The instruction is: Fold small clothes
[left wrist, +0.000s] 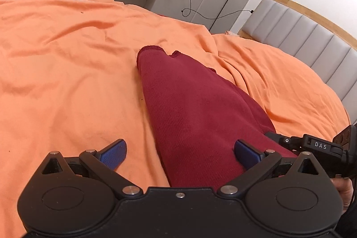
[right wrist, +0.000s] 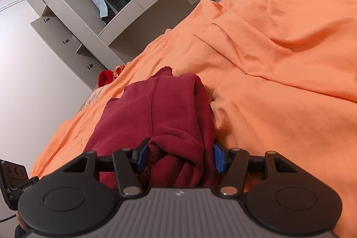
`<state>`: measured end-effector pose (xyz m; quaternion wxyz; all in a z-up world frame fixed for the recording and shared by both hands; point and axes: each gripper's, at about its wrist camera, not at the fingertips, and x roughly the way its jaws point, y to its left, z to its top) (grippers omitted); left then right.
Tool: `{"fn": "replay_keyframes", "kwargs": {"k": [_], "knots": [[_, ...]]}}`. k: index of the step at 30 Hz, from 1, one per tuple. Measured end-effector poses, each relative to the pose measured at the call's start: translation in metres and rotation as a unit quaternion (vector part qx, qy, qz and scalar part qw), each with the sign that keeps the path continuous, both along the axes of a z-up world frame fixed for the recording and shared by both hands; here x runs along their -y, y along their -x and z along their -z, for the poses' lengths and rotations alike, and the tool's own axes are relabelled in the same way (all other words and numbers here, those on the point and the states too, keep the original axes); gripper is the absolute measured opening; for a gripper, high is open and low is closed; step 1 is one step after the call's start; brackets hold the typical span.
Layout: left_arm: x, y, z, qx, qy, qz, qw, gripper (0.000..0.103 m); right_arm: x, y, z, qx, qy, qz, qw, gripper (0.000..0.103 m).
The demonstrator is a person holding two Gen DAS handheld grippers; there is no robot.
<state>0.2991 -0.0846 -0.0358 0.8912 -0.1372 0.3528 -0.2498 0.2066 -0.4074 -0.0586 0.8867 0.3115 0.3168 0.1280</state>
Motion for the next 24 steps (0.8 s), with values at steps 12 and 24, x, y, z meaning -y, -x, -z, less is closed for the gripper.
{"fn": "replay_keyframes", "kwargs": {"k": [12, 24], "knots": [[0.002, 0.000, 0.003, 0.001, -0.003, -0.001, 1.0000, 0.103, -0.001, 0.000, 0.000, 0.000, 0.001, 0.000, 1.000, 0.062], [-0.004, -0.012, 0.015, -0.034, 0.032, 0.010, 0.9989, 0.103, -0.028, 0.011, -0.021, 0.052, 0.110, -0.019, 0.992, 0.044]]}}
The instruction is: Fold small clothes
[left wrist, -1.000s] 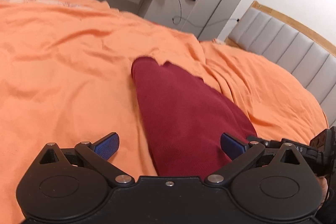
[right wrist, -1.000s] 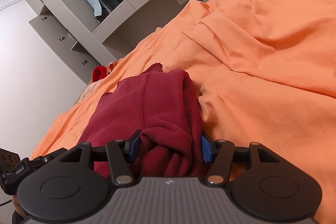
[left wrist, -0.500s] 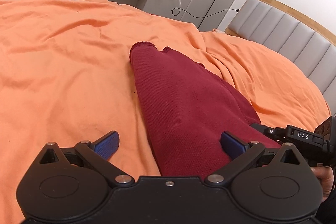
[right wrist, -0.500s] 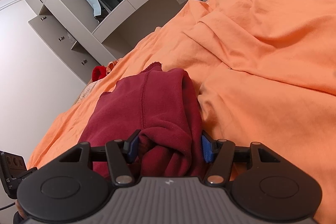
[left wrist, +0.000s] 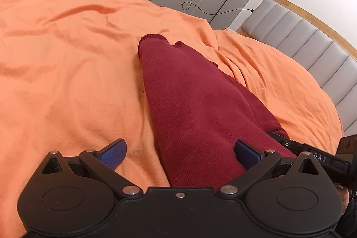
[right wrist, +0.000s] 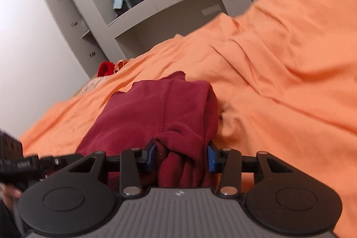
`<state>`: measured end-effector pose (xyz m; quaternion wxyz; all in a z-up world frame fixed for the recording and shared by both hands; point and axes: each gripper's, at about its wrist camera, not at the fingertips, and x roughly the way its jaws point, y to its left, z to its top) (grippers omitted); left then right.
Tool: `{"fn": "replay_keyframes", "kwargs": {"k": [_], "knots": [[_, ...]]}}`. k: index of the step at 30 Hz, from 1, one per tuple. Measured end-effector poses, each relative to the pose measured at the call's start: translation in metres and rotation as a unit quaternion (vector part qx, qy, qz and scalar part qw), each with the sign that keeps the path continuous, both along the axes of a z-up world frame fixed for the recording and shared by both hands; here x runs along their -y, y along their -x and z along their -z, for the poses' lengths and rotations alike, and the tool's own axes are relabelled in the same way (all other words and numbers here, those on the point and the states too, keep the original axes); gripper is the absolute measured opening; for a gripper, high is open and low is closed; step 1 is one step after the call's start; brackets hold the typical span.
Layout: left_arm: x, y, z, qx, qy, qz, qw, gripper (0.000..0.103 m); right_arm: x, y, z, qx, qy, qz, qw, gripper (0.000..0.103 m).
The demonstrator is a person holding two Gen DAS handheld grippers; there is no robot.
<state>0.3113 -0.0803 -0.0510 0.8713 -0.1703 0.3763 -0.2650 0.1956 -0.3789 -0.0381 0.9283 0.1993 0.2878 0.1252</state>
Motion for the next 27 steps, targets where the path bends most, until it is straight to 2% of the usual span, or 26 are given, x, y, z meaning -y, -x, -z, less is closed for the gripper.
{"fn": "replay_keyframes", "kwargs": {"k": [4, 12, 14, 16, 21, 25, 27], "knots": [[0.002, -0.002, -0.001, -0.005, -0.003, 0.004, 1.0000, 0.102, -0.008, 0.005, -0.004, 0.014, 0.031, -0.002, 0.999, 0.042], [0.006, -0.024, 0.000, -0.048, 0.010, 0.041, 0.9979, 0.099, 0.002, -0.003, 0.006, -0.015, -0.030, 0.013, 0.999, 0.043], [0.007, -0.025, -0.001, -0.053, 0.012, 0.045, 0.9975, 0.092, 0.002, -0.004, 0.006, -0.018, -0.035, 0.017, 0.999, 0.043], [0.007, -0.025, -0.003, -0.056, 0.021, 0.049, 0.9970, 0.077, 0.000, -0.003, 0.003, -0.013, -0.027, 0.019, 0.999, 0.039], [0.009, -0.021, -0.004, -0.048, 0.025, 0.049, 0.9973, 0.060, -0.011, -0.001, -0.008, 0.012, 0.006, 0.018, 1.000, 0.034], [0.011, -0.016, -0.013, -0.036, 0.013, 0.033, 0.9987, 0.043, -0.020, -0.003, -0.016, 0.022, 0.010, 0.019, 1.000, 0.032], [0.011, -0.016, -0.019, -0.034, 0.010, 0.030, 0.9989, 0.038, -0.022, -0.004, -0.023, 0.029, 0.005, 0.019, 0.999, 0.031]]}}
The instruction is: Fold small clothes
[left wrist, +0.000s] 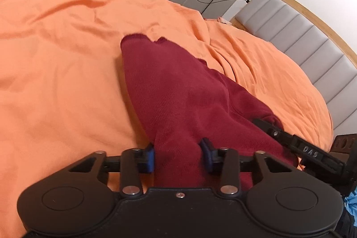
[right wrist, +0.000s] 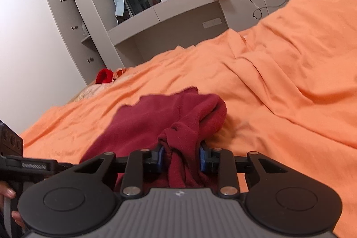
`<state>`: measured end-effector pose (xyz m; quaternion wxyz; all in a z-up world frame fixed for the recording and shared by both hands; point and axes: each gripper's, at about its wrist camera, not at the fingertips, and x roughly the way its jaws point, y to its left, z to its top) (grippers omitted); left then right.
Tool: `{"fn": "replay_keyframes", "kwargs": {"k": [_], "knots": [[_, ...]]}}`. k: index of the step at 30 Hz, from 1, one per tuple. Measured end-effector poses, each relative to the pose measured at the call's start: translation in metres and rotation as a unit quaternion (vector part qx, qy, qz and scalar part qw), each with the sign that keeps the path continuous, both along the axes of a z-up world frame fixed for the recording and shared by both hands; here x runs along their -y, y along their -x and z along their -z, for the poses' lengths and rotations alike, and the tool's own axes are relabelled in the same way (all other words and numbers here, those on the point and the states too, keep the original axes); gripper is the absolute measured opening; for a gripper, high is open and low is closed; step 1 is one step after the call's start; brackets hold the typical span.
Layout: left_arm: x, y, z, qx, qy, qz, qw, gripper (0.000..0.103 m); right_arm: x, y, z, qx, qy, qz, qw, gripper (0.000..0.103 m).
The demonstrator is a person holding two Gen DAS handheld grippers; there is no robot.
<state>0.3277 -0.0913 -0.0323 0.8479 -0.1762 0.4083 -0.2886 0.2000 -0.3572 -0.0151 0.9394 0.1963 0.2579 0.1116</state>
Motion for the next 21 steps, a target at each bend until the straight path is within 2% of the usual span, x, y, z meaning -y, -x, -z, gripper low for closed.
{"fn": "replay_keyframes", "kwargs": {"k": [4, 8, 10, 12, 17, 19, 21], "knots": [[0.002, -0.006, -0.014, 0.005, -0.009, 0.007, 0.9999, 0.033, -0.003, -0.004, -0.021, 0.025, -0.027, 0.000, 0.999, 0.030], [-0.001, -0.012, -0.029, 0.019, -0.018, 0.014, 0.9996, 0.030, -0.013, -0.010, -0.039, 0.053, -0.031, -0.008, 0.998, 0.029], [0.000, -0.011, -0.042, 0.050, -0.035, 0.011, 0.9981, 0.028, -0.020, -0.015, -0.047, 0.067, -0.029, -0.012, 0.997, 0.029], [0.000, -0.012, -0.059, 0.084, -0.058, 0.005, 0.9948, 0.028, -0.025, -0.021, -0.052, 0.078, -0.029, -0.015, 0.996, 0.029], [-0.011, -0.025, -0.090, 0.128, -0.090, -0.017, 0.9876, 0.028, -0.042, -0.044, -0.064, 0.106, -0.028, -0.023, 0.994, 0.028], [-0.017, -0.028, -0.101, 0.158, -0.103, -0.032, 0.9815, 0.028, -0.051, -0.057, -0.072, 0.132, -0.022, -0.026, 0.991, 0.028], [-0.021, -0.029, -0.110, 0.197, -0.125, -0.048, 0.9713, 0.028, -0.061, -0.067, -0.076, 0.162, -0.013, -0.031, 0.986, 0.028]]}}
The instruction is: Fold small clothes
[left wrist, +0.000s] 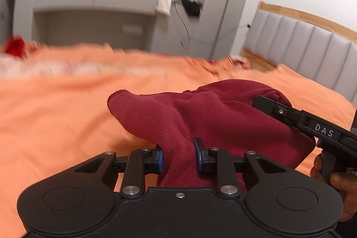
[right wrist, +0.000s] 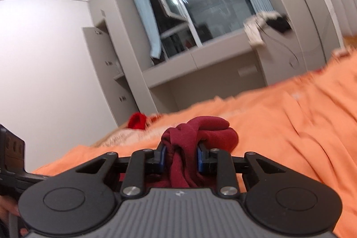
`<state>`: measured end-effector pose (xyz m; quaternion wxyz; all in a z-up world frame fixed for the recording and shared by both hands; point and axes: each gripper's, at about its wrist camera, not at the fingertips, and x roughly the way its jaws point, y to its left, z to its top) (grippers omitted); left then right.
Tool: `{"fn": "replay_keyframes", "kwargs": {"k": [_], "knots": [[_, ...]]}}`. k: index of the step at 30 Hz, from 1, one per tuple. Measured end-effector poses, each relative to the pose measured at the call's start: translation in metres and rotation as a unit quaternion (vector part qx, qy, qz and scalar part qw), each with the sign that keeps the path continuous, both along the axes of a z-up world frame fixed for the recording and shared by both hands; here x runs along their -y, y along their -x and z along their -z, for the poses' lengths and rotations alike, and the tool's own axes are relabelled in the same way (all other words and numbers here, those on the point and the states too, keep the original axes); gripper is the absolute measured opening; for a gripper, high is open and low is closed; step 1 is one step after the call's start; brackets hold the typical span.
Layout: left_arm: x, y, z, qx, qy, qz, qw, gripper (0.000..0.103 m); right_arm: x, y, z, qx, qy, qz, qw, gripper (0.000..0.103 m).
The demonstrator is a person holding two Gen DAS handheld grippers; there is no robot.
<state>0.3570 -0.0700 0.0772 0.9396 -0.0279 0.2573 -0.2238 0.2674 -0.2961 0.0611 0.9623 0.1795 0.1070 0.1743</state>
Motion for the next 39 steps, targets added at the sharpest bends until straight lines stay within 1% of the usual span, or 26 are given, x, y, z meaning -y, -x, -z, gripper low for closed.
{"fn": "replay_keyframes", "kwargs": {"k": [2, 4, 6, 8, 11, 12, 13, 14, 15, 18, 20, 24, 26, 28, 29, 32, 33, 34, 35, 36, 37, 38, 39], "knots": [[-0.003, -0.002, -0.003, 0.029, -0.029, -0.013, 0.9991, 0.029, -0.012, -0.013, 0.000, 0.020, 0.000, -0.004, 1.000, 0.028], [-0.007, -0.008, 0.000, 0.042, -0.058, -0.027, 0.9971, 0.029, -0.024, -0.030, 0.005, 0.025, -0.006, -0.011, 1.000, 0.028], [-0.012, -0.016, 0.011, 0.033, -0.073, -0.043, 0.9958, 0.029, -0.038, -0.045, 0.014, 0.023, 0.010, -0.019, 1.000, 0.028], [-0.017, -0.023, 0.029, 0.014, -0.082, -0.055, 0.9950, 0.029, -0.053, -0.059, 0.027, 0.003, 0.039, -0.023, 0.999, 0.028], [-0.027, -0.032, 0.057, -0.022, -0.079, -0.063, 0.9946, 0.029, -0.069, -0.073, 0.053, -0.045, 0.079, -0.031, 0.995, 0.028], [-0.030, -0.033, 0.066, -0.027, -0.079, -0.069, 0.9941, 0.030, -0.073, -0.076, 0.060, -0.063, 0.095, -0.029, 0.993, 0.029], [-0.030, -0.032, 0.070, -0.031, -0.089, -0.072, 0.9930, 0.031, -0.074, -0.078, 0.066, -0.076, 0.109, -0.025, 0.991, 0.029], [-0.028, -0.030, 0.070, -0.031, -0.098, -0.073, 0.9920, 0.031, -0.076, -0.077, 0.069, -0.084, 0.116, -0.022, 0.989, 0.029], [-0.029, -0.028, 0.069, -0.026, -0.099, -0.073, 0.9920, 0.031, -0.076, -0.076, 0.072, -0.092, 0.119, -0.021, 0.988, 0.030], [-0.031, -0.023, 0.068, -0.020, -0.104, -0.074, 0.9916, 0.033, -0.071, -0.077, 0.076, -0.118, 0.111, -0.015, 0.987, 0.032], [-0.031, -0.020, 0.070, -0.020, -0.107, -0.077, 0.9911, 0.034, -0.071, -0.076, 0.078, -0.126, 0.114, -0.012, 0.985, 0.033], [-0.026, -0.018, 0.075, -0.024, -0.104, -0.086, 0.9906, 0.036, -0.077, -0.076, 0.081, -0.141, 0.138, -0.007, 0.980, 0.039], [-0.025, -0.017, 0.076, -0.025, -0.100, -0.092, 0.9904, 0.038, -0.077, -0.073, 0.081, -0.142, 0.137, -0.005, 0.980, 0.041], [-0.026, -0.015, 0.076, -0.024, -0.100, -0.099, 0.9898, 0.041, -0.076, -0.072, 0.081, -0.142, 0.135, -0.002, 0.981, 0.049], [-0.025, -0.014, 0.076, -0.023, -0.101, -0.102, 0.9894, 0.042, -0.074, -0.072, 0.080, -0.141, 0.134, 0.000, 0.981, 0.051], [-0.022, -0.011, 0.074, -0.021, -0.102, -0.114, 0.9880, 0.049, -0.071, -0.070, 0.080, -0.138, 0.132, 0.006, 0.982, 0.061], [-0.022, -0.010, 0.073, -0.022, -0.100, -0.122, 0.9873, 0.056, -0.070, -0.072, 0.079, -0.137, 0.132, 0.010, 0.982, 0.065], [-0.022, -0.009, 0.072, -0.024, -0.098, -0.130, 0.9863, 0.065, -0.069, -0.071, 0.079, -0.137, 0.133, 0.013, 0.982, 0.068], [-0.023, -0.007, 0.071, -0.025, -0.097, -0.139, 0.9852, 0.070, -0.069, -0.071, 0.079, -0.137, 0.133, 0.014, 0.982, 0.070], [-0.023, -0.005, 0.070, -0.024, -0.095, -0.147, 0.9842, 0.078, -0.069, -0.070, 0.079, -0.137, 0.133, 0.015, 0.981, 0.074], [-0.024, -0.003, 0.069, -0.022, -0.093, -0.152, 0.9838, 0.082, -0.069, -0.069, 0.079, -0.135, 0.135, 0.015, 0.981, 0.077], [-0.025, -0.001, 0.069, -0.021, -0.091, -0.153, 0.9838, 0.083, -0.069, -0.067, 0.078, -0.133, 0.136, 0.017, 0.982, 0.079], [-0.025, 0.001, 0.068, -0.019, -0.090, -0.153, 0.9840, 0.084, -0.069, -0.065, 0.077, -0.131, 0.137, 0.018, 0.982, 0.085]]}}
